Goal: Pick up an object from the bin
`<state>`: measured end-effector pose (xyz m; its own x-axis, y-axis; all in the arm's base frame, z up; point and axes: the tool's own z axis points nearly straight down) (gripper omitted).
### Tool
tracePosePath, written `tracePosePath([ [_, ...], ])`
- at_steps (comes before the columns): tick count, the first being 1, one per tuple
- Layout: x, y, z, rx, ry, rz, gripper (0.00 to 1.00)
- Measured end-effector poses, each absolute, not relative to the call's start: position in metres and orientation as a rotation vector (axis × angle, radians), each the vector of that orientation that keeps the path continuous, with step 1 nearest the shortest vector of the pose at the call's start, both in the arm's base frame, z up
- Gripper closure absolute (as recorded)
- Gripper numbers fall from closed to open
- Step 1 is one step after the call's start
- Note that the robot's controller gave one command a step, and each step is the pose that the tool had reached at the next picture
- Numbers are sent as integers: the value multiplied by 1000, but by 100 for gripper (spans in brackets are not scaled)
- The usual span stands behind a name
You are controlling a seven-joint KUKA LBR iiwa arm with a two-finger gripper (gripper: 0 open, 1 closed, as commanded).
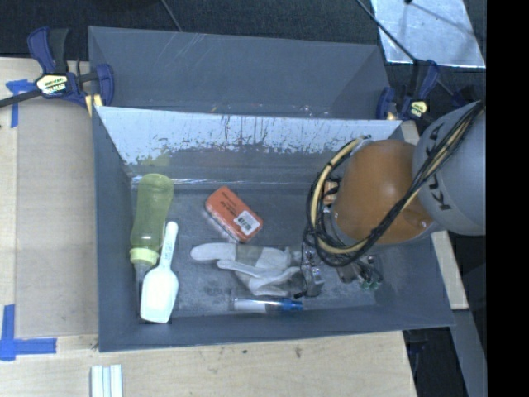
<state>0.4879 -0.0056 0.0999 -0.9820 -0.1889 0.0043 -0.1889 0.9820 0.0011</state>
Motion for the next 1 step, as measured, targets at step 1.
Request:
tracePosePath([
  [1,498,-5,328,467,-3106,0,100],
])
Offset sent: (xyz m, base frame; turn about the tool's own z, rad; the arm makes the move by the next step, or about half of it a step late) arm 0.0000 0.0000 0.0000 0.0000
